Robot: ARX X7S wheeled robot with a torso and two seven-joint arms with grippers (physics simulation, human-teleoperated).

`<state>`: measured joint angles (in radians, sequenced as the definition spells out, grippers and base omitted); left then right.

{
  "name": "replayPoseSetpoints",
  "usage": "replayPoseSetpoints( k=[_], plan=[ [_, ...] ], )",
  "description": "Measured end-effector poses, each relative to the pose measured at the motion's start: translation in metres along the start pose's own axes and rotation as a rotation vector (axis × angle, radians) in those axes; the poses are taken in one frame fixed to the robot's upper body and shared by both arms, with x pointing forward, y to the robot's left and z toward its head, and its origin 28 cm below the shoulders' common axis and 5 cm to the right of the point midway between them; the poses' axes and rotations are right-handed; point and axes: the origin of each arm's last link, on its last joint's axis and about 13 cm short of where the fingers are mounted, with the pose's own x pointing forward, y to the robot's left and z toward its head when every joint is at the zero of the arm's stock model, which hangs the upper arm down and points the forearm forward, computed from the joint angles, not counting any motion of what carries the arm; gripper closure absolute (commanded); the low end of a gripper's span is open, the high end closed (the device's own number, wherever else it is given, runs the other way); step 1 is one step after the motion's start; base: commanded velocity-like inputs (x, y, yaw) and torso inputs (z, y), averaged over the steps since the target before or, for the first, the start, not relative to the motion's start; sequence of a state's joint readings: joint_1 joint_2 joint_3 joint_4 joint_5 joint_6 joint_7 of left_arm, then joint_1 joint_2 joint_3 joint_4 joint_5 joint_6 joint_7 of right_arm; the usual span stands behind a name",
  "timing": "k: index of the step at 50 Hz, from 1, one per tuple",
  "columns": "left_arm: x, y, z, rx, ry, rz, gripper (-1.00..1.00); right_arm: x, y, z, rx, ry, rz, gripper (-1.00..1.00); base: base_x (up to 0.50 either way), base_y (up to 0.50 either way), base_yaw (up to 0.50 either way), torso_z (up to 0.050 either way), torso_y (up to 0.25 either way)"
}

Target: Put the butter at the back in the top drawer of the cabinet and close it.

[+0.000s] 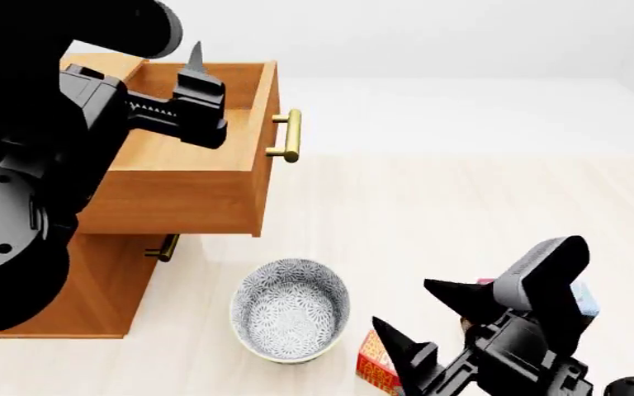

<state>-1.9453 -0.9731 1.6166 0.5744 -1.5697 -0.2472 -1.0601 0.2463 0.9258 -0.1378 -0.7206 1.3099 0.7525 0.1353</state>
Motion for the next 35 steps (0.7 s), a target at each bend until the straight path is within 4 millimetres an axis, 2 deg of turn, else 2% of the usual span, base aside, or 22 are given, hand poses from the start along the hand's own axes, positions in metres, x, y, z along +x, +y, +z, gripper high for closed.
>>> replayPoseSetpoints(
  k=[20,35],
  plan=[
    [-0.003,0.001,0.001,-0.018,0.003,0.004,-1.0,0.0,-0.02,0.004,-0.085,0.357,0.06,-1.0,0.0,0.0,0.0,0.0,0.0],
    [-0.005,0.0,0.003,-0.026,0.005,0.005,-1.0,0.0,-0.023,0.01,-0.126,0.49,0.083,-1.0,0.0,0.0,0.0,0.0,0.0]
  ],
)
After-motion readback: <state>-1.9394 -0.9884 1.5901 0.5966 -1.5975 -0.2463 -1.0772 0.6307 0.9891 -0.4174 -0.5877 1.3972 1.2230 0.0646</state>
